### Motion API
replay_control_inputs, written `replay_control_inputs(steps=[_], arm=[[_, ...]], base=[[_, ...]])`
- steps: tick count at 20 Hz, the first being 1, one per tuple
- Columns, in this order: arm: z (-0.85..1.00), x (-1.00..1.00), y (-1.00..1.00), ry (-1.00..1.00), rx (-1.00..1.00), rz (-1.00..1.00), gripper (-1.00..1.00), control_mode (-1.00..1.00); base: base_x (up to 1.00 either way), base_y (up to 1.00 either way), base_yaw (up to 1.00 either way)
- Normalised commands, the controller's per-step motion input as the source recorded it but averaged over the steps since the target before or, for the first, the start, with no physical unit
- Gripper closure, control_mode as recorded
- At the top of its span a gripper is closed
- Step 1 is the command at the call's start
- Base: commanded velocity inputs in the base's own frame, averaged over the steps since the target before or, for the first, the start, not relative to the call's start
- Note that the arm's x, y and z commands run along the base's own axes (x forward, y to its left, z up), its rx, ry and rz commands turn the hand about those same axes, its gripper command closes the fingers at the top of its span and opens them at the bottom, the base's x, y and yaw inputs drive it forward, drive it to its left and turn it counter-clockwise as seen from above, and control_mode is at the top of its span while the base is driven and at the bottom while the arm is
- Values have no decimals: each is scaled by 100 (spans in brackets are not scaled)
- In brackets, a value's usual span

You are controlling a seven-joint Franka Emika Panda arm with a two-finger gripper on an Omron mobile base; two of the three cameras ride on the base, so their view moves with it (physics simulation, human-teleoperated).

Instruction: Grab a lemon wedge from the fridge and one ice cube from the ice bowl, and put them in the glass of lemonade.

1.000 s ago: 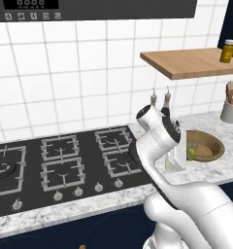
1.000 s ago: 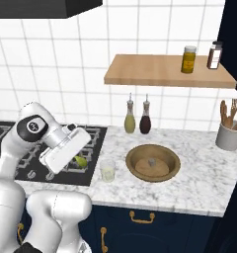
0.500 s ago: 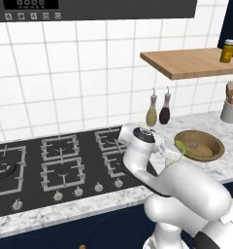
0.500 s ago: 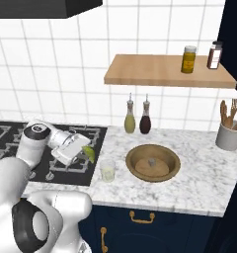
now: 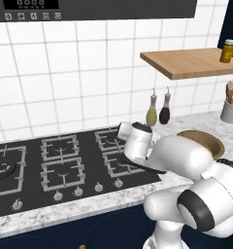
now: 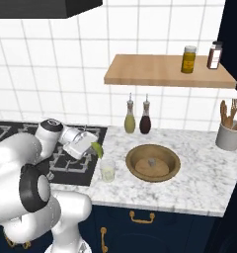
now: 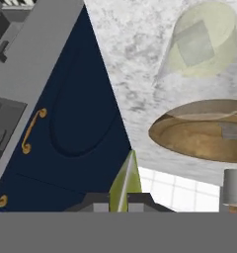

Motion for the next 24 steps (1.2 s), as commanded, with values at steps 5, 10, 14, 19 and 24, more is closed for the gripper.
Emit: replay_control_inputs(steps=[5, 10, 14, 19, 24], arm=[[-58, 42, -19, 12, 0, 9, 100, -100], [-52, 15, 0, 5, 0, 1, 100, -100], [-30, 18, 0, 0, 0, 0, 100, -100], [-19, 26, 0, 0, 0, 0, 100, -100], [-29, 21, -1, -1, 0, 0, 100, -100]], base=[[0, 0, 0], [0, 0, 0], [0, 0, 0], [0, 0, 0], [0, 0, 0]])
